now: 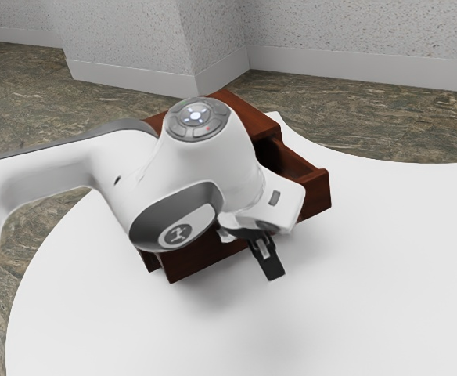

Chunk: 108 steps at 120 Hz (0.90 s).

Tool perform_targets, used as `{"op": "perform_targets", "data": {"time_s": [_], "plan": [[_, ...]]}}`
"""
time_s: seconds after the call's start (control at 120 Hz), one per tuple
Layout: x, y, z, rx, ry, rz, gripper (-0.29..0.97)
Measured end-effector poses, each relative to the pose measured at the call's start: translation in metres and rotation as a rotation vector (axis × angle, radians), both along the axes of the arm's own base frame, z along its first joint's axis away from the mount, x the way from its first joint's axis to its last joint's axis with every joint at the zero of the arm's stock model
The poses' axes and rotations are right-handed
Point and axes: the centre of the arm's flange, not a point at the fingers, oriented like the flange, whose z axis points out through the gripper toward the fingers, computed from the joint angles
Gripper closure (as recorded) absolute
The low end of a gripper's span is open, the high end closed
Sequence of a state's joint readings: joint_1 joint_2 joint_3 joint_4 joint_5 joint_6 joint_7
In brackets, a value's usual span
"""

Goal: Pull the drawer handle with one arm to open the drawer

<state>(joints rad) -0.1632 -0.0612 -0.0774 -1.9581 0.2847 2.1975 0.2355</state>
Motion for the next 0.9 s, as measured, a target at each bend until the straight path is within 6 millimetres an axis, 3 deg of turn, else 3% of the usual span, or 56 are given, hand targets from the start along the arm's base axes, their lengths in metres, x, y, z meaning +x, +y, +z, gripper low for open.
{"op": "perform_targets", "data": {"time_s": [0.142,0.325,0.492,0.567,0.633,0.8,0.9], "plan": [[-0.004,0.004,0.014,-0.04,-0.011,0.022,0.01],[-0.02,0.005,0.053,-0.06,-0.063,0.028,0.01],[-0.026,0.008,0.123,-0.072,-0.11,0.053,0.0],[-0.028,0.024,0.16,-0.078,-0.118,0.095,0.0],[-0.029,0.054,0.184,-0.103,-0.108,0.159,0.0],[-0.039,0.1,0.213,-0.17,-0.031,0.28,0.0],[-0.043,0.109,0.214,-0.184,0.024,0.323,0.0]]}}
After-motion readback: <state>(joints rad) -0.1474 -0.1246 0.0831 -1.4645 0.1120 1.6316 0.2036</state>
